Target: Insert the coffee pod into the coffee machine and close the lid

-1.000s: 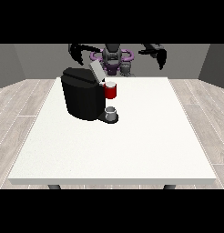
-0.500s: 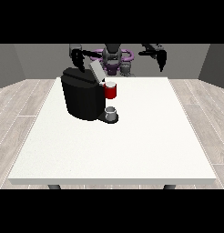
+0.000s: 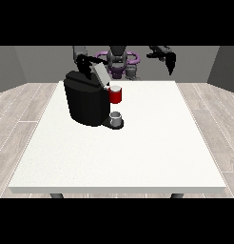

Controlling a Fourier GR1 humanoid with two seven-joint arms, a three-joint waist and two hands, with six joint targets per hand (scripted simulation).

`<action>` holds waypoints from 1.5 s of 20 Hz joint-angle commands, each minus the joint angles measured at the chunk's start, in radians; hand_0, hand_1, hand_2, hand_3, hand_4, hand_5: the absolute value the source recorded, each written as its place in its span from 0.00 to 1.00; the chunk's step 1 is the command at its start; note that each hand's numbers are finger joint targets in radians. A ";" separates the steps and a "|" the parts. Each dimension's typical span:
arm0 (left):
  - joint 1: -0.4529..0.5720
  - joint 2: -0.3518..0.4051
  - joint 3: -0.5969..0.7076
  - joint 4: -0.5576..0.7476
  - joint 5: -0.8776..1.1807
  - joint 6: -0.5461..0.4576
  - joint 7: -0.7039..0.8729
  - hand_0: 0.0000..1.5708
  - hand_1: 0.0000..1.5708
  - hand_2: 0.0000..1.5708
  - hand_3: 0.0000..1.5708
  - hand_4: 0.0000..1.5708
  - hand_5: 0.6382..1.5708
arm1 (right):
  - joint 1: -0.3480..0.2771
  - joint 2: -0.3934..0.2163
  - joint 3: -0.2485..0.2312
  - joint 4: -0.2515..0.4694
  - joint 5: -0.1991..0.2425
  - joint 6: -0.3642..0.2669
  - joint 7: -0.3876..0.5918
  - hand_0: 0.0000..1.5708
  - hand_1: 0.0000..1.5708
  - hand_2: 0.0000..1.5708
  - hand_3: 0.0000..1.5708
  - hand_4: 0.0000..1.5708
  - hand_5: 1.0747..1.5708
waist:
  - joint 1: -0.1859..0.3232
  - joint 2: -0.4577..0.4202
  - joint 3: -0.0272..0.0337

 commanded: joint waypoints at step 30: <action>0.012 0.046 -0.021 0.100 -0.007 0.036 -0.126 0.00 0.00 0.00 0.00 0.00 1.00 | -0.256 0.123 0.099 0.097 0.170 -0.080 0.046 0.00 0.00 0.00 0.00 0.07 1.00 | 0.006 0.042 0.0034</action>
